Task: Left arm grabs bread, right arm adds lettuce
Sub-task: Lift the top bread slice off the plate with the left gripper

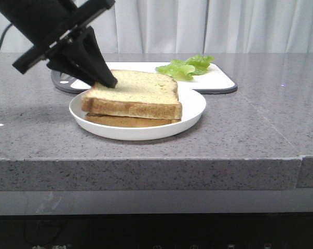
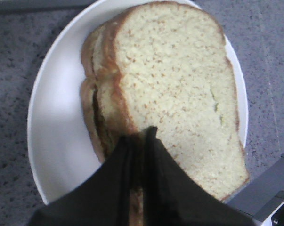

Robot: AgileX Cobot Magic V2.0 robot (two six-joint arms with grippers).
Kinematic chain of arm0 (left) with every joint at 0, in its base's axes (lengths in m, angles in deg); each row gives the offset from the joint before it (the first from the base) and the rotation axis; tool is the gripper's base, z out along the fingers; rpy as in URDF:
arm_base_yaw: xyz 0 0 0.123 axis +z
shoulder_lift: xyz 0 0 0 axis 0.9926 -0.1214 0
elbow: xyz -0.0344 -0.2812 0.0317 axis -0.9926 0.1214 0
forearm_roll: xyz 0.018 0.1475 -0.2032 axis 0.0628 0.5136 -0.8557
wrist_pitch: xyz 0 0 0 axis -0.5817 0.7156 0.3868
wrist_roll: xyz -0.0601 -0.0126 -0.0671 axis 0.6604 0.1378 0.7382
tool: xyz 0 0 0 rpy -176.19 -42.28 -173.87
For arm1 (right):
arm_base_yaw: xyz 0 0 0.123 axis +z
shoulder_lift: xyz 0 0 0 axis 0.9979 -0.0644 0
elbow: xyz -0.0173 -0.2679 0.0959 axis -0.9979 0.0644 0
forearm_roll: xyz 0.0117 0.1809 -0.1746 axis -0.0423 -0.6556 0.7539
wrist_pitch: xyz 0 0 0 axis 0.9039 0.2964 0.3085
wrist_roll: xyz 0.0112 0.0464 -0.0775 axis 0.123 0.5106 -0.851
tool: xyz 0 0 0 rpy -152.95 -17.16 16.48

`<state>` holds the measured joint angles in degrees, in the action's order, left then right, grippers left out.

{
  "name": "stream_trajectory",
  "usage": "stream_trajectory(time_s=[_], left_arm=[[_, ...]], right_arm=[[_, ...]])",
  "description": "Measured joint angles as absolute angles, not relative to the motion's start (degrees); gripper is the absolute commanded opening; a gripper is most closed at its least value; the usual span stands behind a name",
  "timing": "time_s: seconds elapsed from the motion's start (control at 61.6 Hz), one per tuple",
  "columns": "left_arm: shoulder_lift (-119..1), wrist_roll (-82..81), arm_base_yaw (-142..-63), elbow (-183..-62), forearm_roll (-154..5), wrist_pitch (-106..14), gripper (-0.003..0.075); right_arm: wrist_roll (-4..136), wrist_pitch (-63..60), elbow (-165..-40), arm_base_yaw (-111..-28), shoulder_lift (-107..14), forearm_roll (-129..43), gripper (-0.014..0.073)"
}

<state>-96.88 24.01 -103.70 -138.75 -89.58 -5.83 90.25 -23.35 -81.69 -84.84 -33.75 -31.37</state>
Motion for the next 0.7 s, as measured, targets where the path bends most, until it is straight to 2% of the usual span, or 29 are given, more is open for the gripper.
stream_trajectory(time_s=[0.373, 0.698], left_arm=[[-76.5, 23.97, -101.62, -136.96, -83.58, -4.78, -0.002], [-52.42, 23.97, -95.62, -121.69, -78.8, -7.22, -0.002]], right_arm=[[90.25, -23.35, -81.69, -84.84, -33.75, -32.02, 0.0405], [86.11, -24.46, -83.05, -84.84, -37.11, -40.95, 0.0405]])
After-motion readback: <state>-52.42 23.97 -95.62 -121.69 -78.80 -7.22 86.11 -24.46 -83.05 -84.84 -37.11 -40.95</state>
